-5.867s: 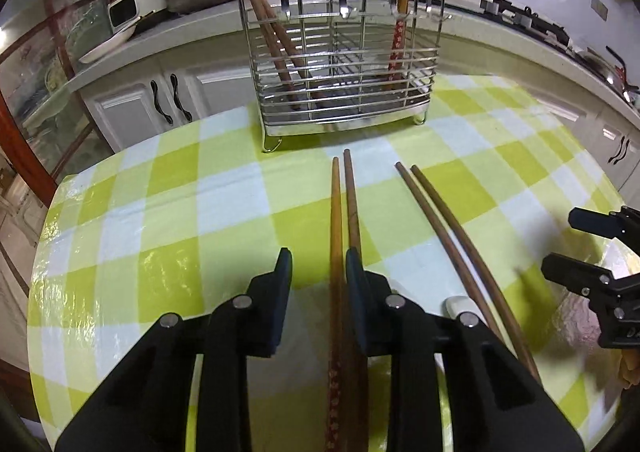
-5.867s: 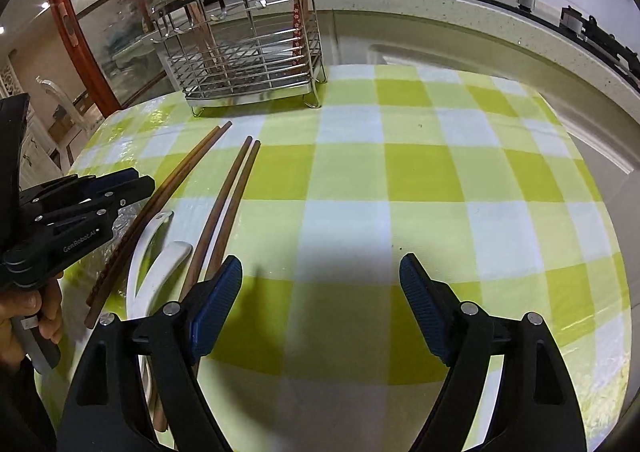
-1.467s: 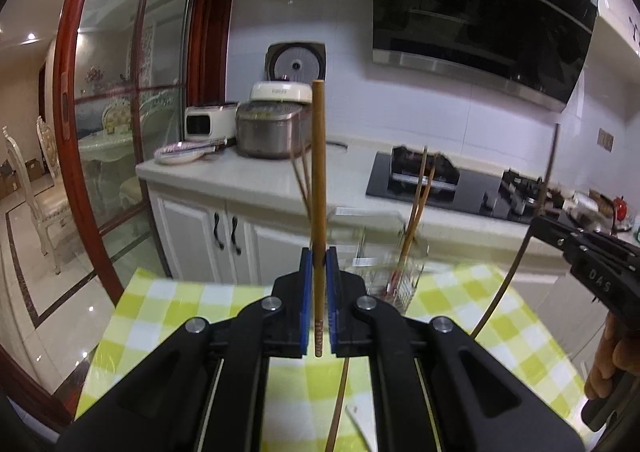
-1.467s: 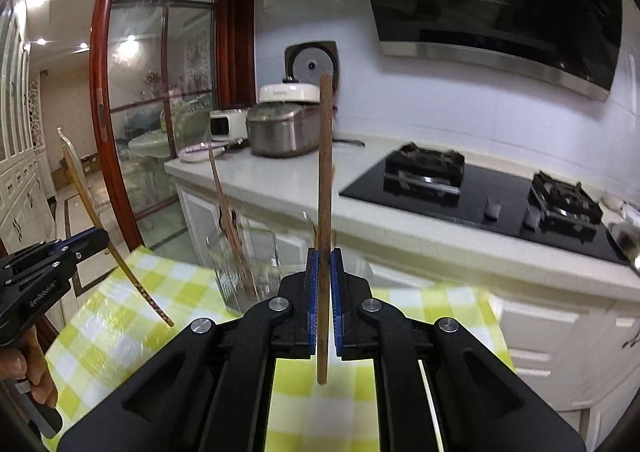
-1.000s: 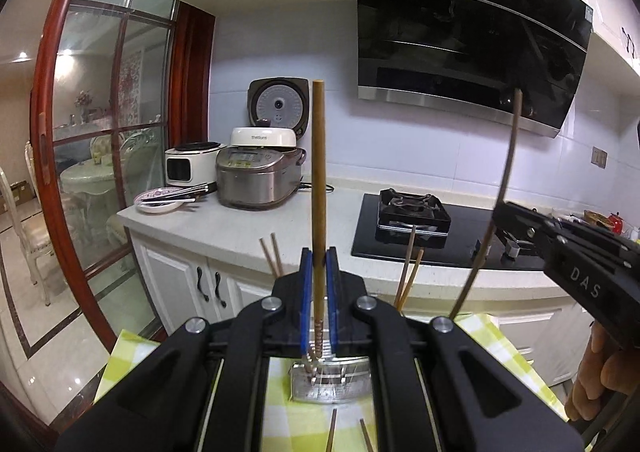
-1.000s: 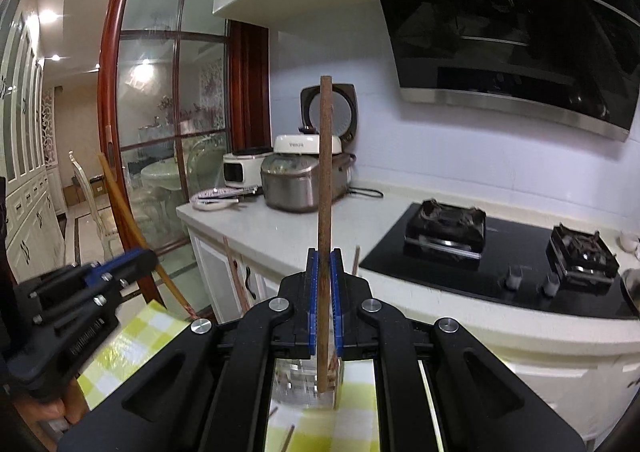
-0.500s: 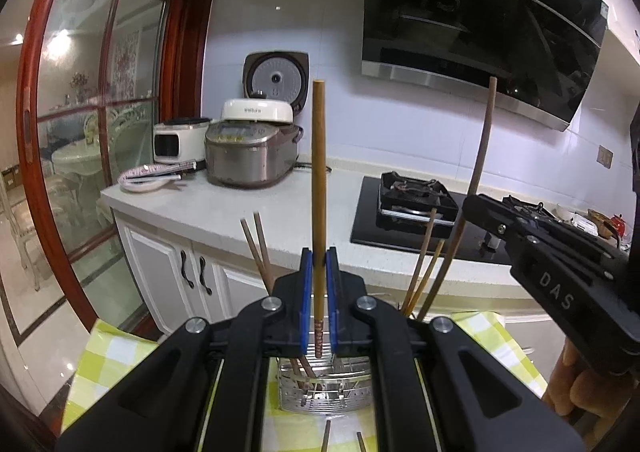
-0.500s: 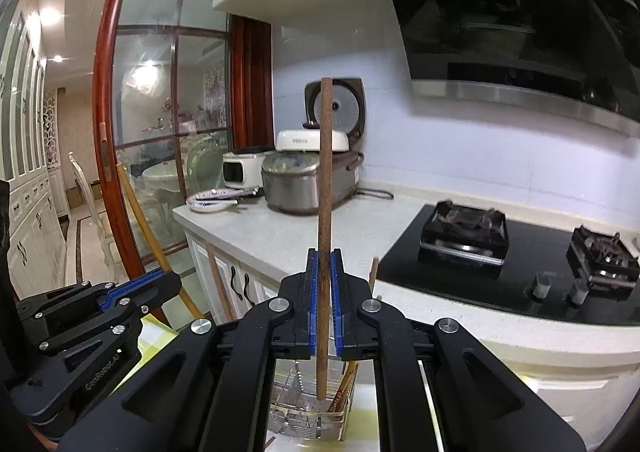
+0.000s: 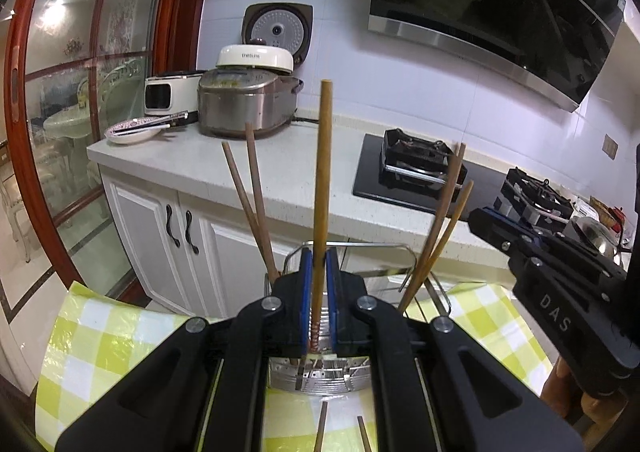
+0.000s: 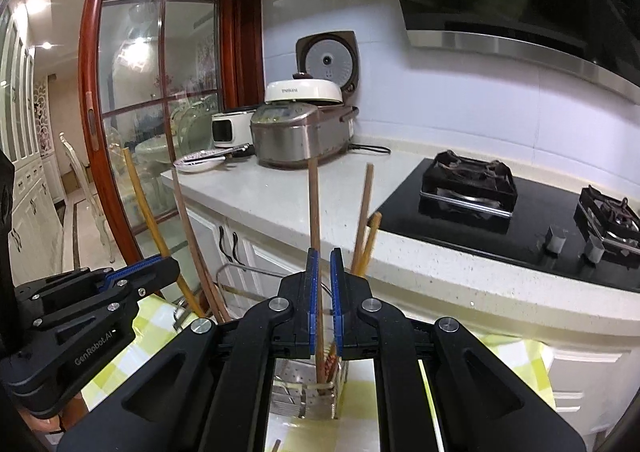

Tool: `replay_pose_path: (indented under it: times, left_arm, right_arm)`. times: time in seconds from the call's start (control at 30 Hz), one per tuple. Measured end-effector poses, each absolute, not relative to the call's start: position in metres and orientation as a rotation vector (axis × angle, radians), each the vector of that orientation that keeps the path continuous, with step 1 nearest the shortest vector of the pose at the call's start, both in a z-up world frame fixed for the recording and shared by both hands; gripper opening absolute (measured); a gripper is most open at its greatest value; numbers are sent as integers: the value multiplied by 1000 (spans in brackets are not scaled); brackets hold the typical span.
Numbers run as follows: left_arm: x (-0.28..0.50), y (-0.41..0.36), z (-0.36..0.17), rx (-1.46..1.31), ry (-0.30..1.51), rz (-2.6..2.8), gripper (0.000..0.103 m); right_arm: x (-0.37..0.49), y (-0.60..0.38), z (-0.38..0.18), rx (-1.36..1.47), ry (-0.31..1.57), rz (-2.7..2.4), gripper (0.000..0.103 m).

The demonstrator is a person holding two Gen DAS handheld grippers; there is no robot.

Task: Organize utensils
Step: 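Lower both chopsticks into the rack and open both tools, then lower the left tool onto a dark chopstick and close it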

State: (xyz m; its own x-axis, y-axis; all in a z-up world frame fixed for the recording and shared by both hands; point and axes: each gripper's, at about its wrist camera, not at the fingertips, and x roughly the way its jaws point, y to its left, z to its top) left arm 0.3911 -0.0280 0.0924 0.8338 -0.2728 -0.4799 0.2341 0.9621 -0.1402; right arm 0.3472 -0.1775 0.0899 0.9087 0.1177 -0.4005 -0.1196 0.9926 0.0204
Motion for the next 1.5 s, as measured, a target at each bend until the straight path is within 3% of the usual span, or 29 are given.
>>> replay_pose_path:
  times: [0.07, 0.17, 0.4, 0.5, 0.57, 0.67, 1.17, 1.27, 1.5]
  left_arm:
    - [391, -26, 89, -76, 525, -264, 9]
    - [387, -25, 89, -77, 524, -263, 26]
    - [363, -16, 88, -98, 519, -245, 30]
    - [347, -14, 85, -94, 521, -237, 31]
    - [335, -13, 82, -96, 525, -237, 33]
    - [317, -11, 74, -90, 536, -233, 40]
    - [282, -19, -38, 55, 854, -300, 41]
    - [289, -24, -52, 90, 907, -307, 35]
    - [311, -35, -67, 162, 977, -332, 31]
  right_arm:
    - [345, -181, 87, 1, 417, 116, 8]
    - [339, -188, 84, 21, 421, 104, 9]
    - [311, -211, 67, 76, 445, 74, 10]
    - [294, -222, 50, 105, 484, 50, 19]
    - [285, -228, 36, 123, 520, 47, 44]
    - [267, -231, 13, 122, 562, 32, 50]
    - [202, -228, -78, 122, 798, 38, 61]
    - [196, -223, -82, 109, 814, 45, 62]
    - [195, -221, -82, 104, 826, 59, 68]
